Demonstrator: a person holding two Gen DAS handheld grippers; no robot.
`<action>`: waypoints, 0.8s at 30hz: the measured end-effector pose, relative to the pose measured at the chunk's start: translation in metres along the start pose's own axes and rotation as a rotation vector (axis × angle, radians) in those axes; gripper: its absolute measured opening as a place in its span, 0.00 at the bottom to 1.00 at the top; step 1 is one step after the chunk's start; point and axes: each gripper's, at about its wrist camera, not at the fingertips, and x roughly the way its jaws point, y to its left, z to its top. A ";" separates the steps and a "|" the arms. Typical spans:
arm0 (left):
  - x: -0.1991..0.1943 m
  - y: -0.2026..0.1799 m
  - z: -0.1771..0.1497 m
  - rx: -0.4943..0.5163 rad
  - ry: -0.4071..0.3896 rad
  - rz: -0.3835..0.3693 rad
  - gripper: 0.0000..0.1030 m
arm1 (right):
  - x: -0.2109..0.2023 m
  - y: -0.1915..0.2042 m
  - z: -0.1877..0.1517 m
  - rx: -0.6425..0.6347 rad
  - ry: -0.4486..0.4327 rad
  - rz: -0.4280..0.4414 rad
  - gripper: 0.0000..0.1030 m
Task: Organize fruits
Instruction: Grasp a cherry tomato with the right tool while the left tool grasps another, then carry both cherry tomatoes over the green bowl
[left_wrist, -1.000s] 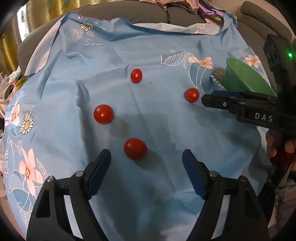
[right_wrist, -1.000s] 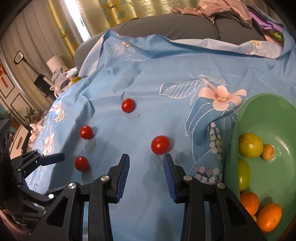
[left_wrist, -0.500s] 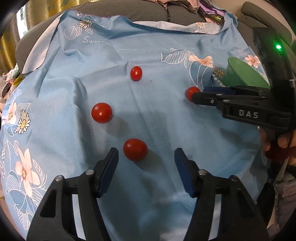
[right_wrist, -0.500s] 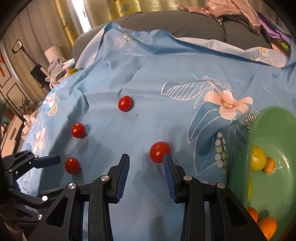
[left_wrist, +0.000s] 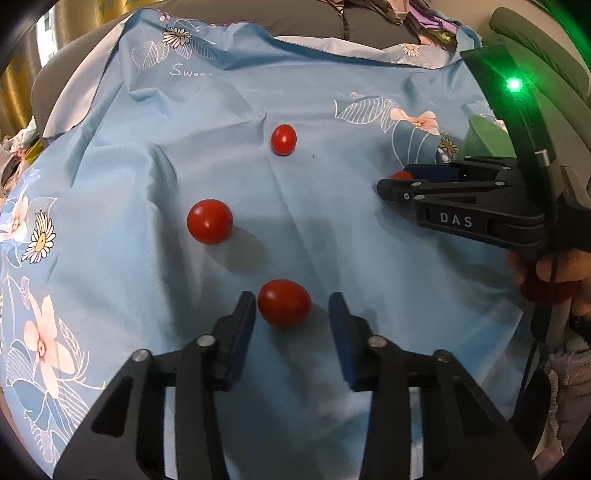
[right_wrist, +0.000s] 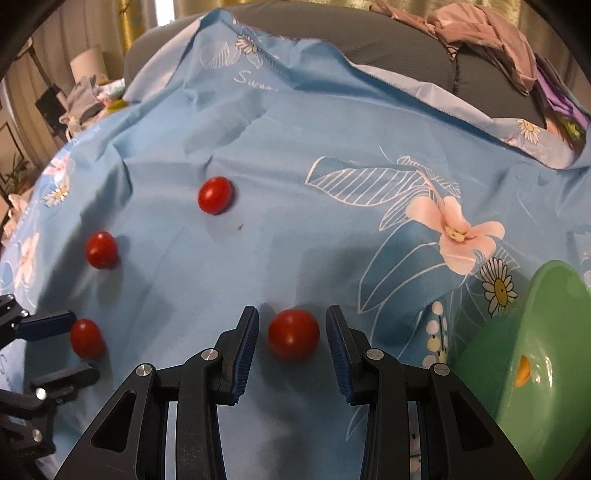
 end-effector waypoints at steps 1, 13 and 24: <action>0.001 0.001 0.000 -0.002 0.001 0.001 0.35 | 0.000 0.000 0.000 -0.001 0.003 0.001 0.37; 0.009 0.012 0.002 -0.038 0.006 0.008 0.29 | 0.004 0.000 -0.003 0.008 0.006 0.042 0.28; -0.007 0.009 0.001 -0.033 -0.033 0.034 0.29 | -0.014 0.000 -0.006 0.046 -0.049 0.109 0.28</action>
